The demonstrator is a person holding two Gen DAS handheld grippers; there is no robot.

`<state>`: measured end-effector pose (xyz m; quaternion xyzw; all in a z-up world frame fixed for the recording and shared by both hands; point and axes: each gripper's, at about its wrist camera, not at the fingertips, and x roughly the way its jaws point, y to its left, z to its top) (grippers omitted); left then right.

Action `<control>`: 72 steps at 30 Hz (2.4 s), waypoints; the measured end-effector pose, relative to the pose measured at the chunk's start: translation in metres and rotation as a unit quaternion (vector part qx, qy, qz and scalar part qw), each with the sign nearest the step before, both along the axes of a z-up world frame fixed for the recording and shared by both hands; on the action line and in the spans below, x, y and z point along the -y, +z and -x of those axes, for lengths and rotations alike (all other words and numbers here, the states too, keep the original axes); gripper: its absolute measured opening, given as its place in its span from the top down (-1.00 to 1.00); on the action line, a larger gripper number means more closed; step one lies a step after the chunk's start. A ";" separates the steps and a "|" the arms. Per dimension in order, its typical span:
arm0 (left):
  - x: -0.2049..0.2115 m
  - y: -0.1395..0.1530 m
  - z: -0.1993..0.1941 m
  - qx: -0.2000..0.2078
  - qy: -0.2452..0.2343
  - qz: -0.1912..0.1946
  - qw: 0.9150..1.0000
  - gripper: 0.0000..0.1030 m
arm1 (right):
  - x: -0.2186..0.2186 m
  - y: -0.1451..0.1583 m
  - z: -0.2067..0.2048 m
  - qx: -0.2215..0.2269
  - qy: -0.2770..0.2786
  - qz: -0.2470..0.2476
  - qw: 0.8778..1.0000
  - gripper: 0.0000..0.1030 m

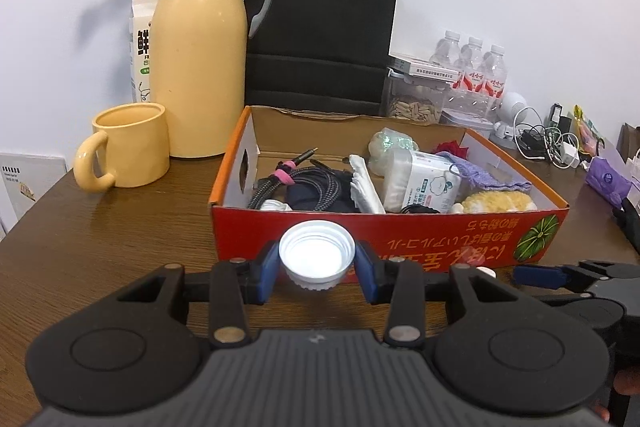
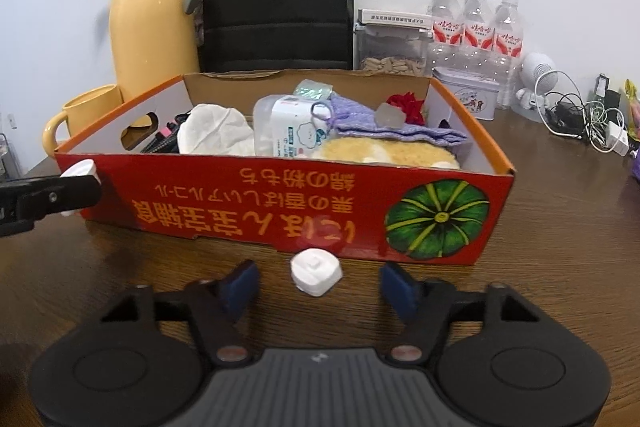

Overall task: Organize objects
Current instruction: 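Grasp the small white plastic piece with the right gripper while the left holds the lid, then carry the lid and white piece into the box and open both grippers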

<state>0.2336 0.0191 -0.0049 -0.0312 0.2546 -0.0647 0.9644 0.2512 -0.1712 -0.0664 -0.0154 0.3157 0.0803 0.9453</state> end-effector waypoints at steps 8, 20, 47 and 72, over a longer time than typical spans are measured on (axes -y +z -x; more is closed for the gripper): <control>-0.006 0.002 0.003 0.005 -0.006 -0.004 1.000 0.21 | -0.006 0.002 0.004 0.009 0.000 -0.014 1.000 0.51; -0.012 0.006 0.007 0.015 -0.004 -0.002 1.000 0.21 | -0.017 0.023 0.026 0.074 0.010 -0.027 0.997 0.51; 0.016 0.035 -0.109 0.039 0.019 0.000 0.999 0.21 | 0.009 0.061 -0.086 0.117 0.011 -0.028 0.993 0.51; 0.020 0.042 -0.088 0.073 0.031 -0.030 0.996 -1.00 | 0.015 0.069 -0.062 0.126 -0.002 -0.012 0.992 -1.00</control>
